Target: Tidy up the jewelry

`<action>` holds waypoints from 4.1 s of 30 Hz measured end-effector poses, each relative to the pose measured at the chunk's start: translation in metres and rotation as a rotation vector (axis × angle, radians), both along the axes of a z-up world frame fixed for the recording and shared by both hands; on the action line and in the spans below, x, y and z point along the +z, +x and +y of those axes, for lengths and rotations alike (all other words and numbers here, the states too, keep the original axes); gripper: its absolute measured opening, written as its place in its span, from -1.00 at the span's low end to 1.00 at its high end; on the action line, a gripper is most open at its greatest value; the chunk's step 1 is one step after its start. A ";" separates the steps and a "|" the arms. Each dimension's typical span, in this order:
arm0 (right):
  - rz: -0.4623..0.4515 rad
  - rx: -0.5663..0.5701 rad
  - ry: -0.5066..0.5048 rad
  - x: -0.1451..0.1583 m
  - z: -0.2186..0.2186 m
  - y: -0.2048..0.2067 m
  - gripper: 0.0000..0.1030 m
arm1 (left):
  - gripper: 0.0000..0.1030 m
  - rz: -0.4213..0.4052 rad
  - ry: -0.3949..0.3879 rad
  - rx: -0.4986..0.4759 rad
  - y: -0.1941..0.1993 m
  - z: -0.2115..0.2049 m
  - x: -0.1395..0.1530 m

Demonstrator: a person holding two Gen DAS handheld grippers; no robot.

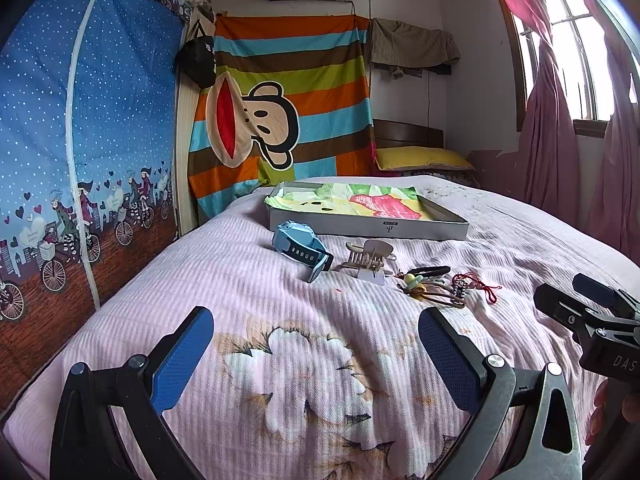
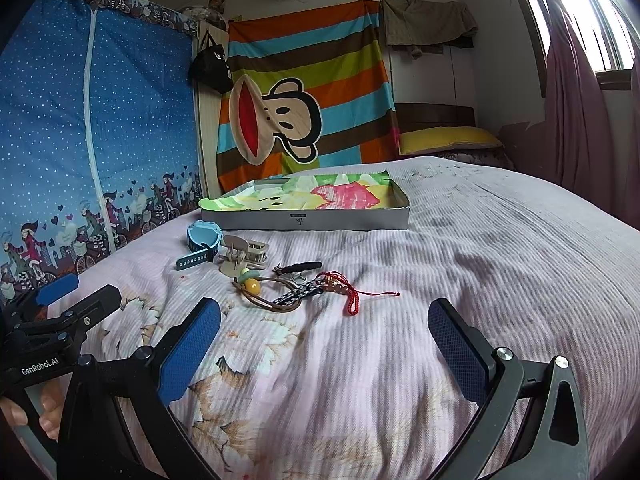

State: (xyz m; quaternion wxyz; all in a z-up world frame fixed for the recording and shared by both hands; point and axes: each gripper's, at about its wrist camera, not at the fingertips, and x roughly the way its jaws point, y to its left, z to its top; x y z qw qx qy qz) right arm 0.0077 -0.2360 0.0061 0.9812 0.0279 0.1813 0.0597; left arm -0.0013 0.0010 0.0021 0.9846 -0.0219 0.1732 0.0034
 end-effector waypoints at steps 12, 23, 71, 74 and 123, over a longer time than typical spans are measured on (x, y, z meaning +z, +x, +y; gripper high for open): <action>-0.005 0.006 0.006 0.000 0.000 0.001 0.98 | 1.00 -0.001 0.000 0.000 0.000 0.000 0.000; -0.011 0.005 0.005 0.001 0.001 -0.001 0.98 | 1.00 -0.004 0.001 0.001 0.001 -0.001 0.001; -0.072 -0.031 -0.065 0.016 -0.010 0.007 0.98 | 1.00 0.001 -0.005 -0.052 0.029 0.000 0.019; -0.062 -0.020 -0.070 0.021 -0.015 0.016 0.98 | 1.00 0.019 0.007 -0.075 0.039 -0.003 0.019; 0.330 0.240 -0.072 -0.042 -0.010 0.136 -0.70 | -0.56 0.386 -0.146 -0.422 0.155 -0.049 -0.029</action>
